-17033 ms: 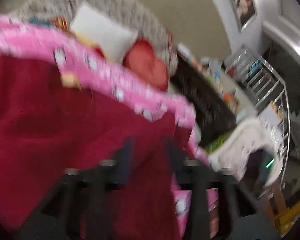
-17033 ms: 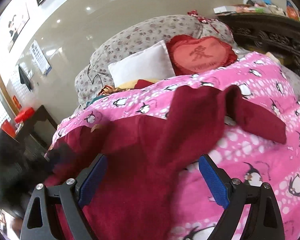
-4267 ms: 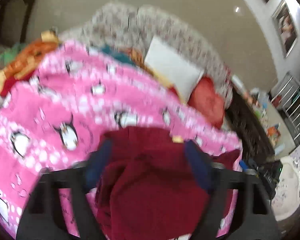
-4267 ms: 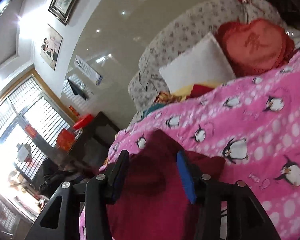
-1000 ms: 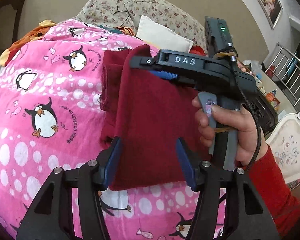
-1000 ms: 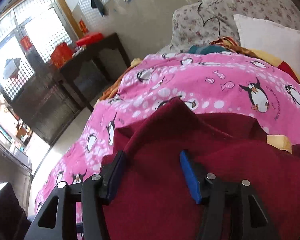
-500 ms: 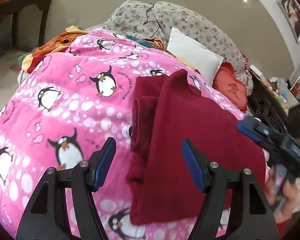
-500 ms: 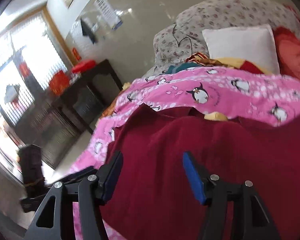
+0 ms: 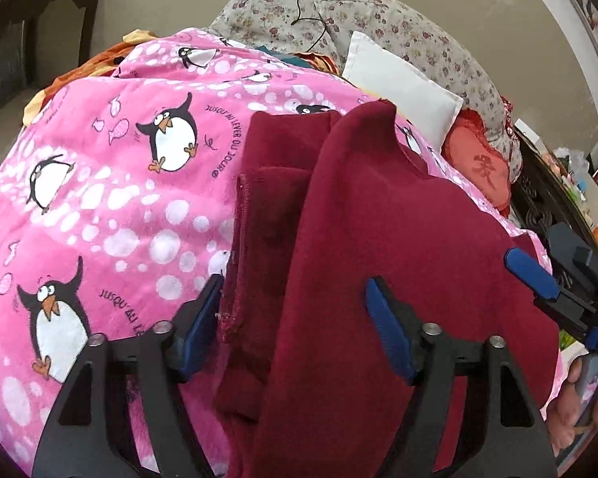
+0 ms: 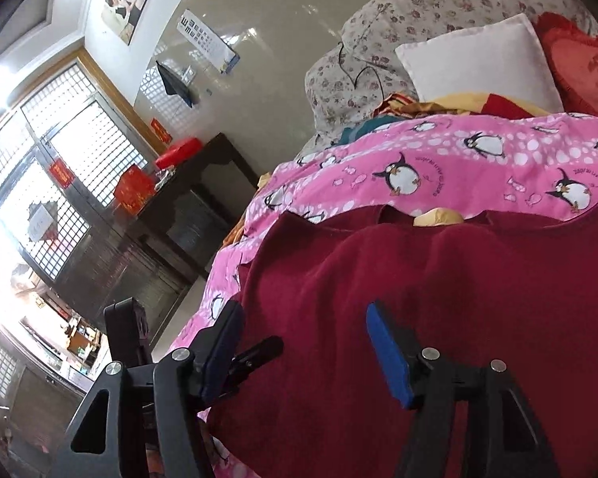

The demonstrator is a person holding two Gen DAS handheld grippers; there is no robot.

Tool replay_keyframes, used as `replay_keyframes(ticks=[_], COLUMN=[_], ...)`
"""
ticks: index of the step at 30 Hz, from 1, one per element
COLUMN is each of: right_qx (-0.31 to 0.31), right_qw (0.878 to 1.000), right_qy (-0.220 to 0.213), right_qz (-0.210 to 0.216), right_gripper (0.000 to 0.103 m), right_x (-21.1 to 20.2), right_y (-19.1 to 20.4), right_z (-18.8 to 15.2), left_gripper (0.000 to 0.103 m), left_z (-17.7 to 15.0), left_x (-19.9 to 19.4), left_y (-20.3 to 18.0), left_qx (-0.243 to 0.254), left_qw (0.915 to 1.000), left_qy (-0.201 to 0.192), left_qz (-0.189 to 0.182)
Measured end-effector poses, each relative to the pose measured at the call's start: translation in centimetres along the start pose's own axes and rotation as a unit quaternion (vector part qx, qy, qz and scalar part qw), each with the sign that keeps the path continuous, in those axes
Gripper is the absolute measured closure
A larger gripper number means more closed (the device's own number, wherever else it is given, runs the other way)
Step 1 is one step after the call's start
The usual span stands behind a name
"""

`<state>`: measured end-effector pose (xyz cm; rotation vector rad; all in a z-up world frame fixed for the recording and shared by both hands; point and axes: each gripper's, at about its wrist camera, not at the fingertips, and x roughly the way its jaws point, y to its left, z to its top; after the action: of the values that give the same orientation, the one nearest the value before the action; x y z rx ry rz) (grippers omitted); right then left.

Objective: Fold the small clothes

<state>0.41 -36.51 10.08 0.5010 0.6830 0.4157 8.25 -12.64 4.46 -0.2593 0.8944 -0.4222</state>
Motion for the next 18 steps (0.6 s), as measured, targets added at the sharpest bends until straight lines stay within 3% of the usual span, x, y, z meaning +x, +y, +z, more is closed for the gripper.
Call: replay_keyframes(ticks=[18], right_qx=[0.029], right_qw=[0.999], right_qy=[0.011], right_qz=[-0.009], right_gripper=[0.041], right_x=[1.7], right_y=[-1.9], right_z=[0.0], left_gripper=[0.015], left_z=[0.1], left_x=[0.9], left_y=[-0.6], left_qx=[0.011], left_qw=[0.9998], left_qy=[0.009], left_qz=[-0.012])
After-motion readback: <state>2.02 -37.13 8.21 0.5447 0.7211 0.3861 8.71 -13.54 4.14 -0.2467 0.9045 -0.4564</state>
